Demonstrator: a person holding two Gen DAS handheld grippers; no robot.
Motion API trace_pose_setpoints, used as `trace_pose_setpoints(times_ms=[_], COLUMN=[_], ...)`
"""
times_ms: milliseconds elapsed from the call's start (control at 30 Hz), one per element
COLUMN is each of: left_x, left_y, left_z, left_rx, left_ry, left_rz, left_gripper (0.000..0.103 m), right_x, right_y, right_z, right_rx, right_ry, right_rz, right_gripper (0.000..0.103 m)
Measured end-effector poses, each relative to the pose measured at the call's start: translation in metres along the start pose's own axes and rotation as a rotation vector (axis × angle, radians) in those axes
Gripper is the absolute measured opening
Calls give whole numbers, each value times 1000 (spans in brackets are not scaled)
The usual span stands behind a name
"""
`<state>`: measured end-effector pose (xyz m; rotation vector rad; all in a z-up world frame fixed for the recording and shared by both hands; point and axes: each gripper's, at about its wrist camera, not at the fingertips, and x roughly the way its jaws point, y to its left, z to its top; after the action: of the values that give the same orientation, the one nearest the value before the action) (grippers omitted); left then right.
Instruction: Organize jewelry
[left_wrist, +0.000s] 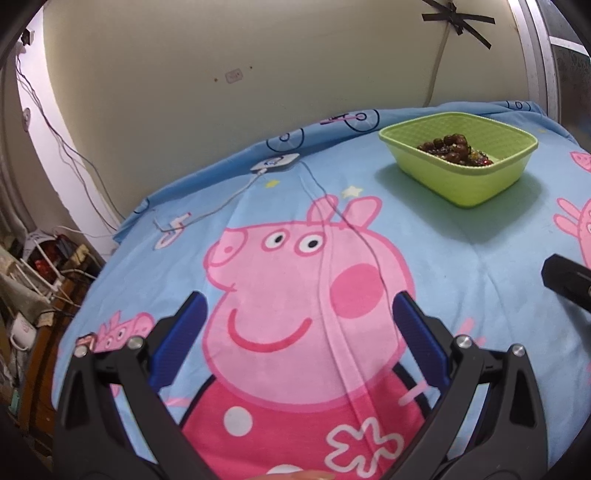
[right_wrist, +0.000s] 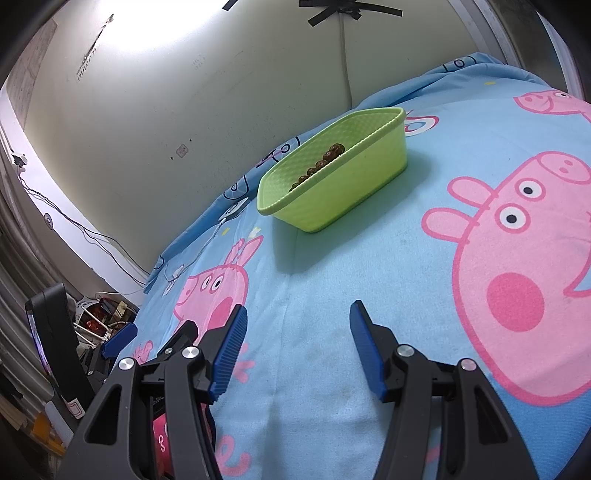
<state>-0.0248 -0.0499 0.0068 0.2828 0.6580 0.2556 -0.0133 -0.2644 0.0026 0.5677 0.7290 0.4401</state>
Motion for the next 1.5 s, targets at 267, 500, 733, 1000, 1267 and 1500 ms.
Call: trace_pose_setpoints(times_ms=[267, 500, 733, 1000, 1267, 1500], left_x=[3, 6, 8, 6, 5, 3], left_y=[4, 1, 1, -1, -1, -2], left_z=[2, 1, 2, 2, 2, 2], left_rx=[-1, 16, 23, 35, 34, 34], left_ry=[-1, 5, 7, 3, 1, 4], left_rz=[36, 54, 65, 61, 59, 40], left_gripper=[97, 97, 97, 97, 97, 97], right_x=[-1, -2, -4, -4, -4, -3], right_y=[0, -2, -1, -1, -2, -3], right_z=[-1, -1, -1, -1, 0, -2], right_rx=[3, 13, 16, 18, 18, 20], right_ry=[3, 3, 3, 4, 6, 5], right_rz=[20, 32, 39, 40, 41, 41], right_gripper=[40, 40, 40, 40, 40, 40])
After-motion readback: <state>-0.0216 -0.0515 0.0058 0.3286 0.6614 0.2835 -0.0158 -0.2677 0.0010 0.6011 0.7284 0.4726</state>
